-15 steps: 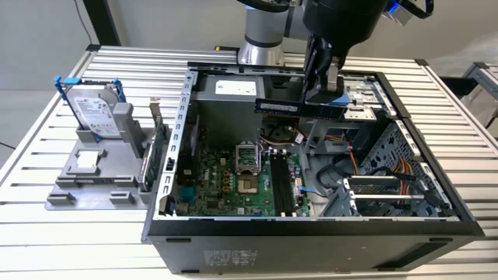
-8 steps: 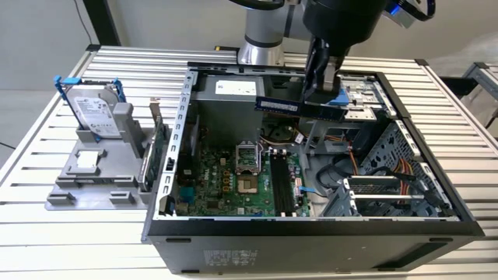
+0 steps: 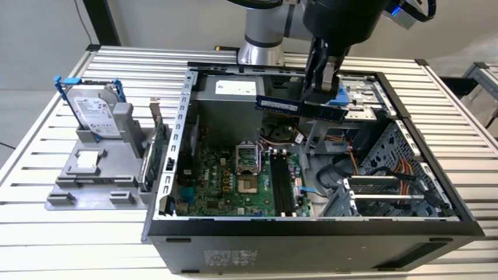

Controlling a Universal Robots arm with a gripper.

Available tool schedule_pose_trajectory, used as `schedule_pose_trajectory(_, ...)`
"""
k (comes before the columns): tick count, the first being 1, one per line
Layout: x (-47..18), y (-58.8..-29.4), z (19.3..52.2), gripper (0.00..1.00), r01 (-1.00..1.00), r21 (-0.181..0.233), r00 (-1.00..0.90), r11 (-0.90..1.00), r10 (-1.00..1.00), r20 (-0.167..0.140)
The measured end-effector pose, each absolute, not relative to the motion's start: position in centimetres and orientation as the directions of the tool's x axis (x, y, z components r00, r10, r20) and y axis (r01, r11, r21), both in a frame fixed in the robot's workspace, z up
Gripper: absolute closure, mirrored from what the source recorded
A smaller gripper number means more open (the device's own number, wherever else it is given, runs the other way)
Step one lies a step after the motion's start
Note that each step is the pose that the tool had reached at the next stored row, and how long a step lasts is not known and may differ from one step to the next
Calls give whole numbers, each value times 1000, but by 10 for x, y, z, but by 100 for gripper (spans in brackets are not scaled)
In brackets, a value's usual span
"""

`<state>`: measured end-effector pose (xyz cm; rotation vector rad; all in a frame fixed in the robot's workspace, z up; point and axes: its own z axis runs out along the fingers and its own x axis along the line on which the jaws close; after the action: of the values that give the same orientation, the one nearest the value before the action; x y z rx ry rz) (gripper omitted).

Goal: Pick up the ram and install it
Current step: 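Pick up the ram and move it above insertion slot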

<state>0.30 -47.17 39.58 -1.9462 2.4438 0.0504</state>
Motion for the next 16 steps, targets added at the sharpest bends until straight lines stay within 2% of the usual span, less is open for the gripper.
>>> schedule_pose_trajectory(16,3,-472,396,100,-972,15,-234,234,-972,-34)
